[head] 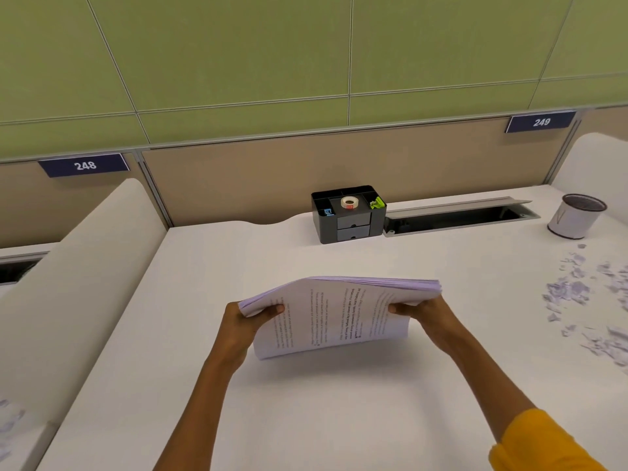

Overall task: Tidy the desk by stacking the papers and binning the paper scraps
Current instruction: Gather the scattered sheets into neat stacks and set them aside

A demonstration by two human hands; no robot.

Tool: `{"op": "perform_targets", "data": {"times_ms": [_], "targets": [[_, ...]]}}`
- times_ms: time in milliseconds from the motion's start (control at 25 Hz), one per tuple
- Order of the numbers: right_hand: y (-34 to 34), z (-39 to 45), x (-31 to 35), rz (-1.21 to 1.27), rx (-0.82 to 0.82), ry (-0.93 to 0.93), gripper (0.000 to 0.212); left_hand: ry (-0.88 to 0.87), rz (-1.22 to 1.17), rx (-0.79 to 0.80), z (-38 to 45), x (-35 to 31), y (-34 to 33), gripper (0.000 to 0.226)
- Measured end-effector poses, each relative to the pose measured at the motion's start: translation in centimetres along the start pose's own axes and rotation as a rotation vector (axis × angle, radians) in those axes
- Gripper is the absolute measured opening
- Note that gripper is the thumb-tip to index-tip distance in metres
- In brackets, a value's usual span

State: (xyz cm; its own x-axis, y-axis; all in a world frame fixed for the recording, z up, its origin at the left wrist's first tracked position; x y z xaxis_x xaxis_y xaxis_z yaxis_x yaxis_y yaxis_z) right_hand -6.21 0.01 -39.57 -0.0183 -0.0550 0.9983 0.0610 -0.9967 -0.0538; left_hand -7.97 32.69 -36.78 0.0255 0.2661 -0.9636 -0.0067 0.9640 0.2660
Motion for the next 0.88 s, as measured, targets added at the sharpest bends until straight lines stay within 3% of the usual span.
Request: {"op": "perform_targets", "data": {"times_ms": [160, 280, 480, 640, 760, 880], "targets": [[0.2, 0.0, 0.3, 0.027, -0.026, 0.031, 0.045, -0.021, -0.023, -0.018, -0.2, 0.1, -0.2, 0.034], [0.1, -0.4, -0.3, 0.02, -0.051, 0.029, 0.067, 0.027, -0.054, -0.087, -0.3, 0.4, -0.7, 0.04], [0.4, -0.2, 0.3, 0.076, -0.171, 0.081, 0.05, 0.022, -0.084, -0.134, -0.3, 0.1, -1.0, 0.04], [0.4, -0.4, -0.4, 0.062, -0.158, 0.064, 0.081, 0.045, -0.085, -0.146, -0.8, 0.7, -1.5, 0.044], [0.6, -0.2, -0.3, 0.066, -0.168, 0.061, 0.09, 0.047, -0.081, -0.14, -0.6, 0.6, -1.3, 0.046], [0.7, -0.1, -0.3, 0.057, -0.126, 0.048, 0.085, 0.049, -0.077, -0.115, -0.6, 0.7, -1.3, 0.048]]}}
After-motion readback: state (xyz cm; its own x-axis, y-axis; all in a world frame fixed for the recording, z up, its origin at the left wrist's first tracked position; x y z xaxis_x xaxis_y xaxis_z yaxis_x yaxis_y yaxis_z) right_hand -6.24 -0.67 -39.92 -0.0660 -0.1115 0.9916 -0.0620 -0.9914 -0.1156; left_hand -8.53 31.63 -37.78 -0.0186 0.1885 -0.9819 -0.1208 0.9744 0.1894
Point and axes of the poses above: each hand's wrist, its own z-axis towards the middle knuckle, its own y-axis out of the back of the hand, x = y × z, the point moved 4 cm from there along z, towards the middle knuckle, and after that the axes turned 9 degrees about z, right-handed, at the moved point
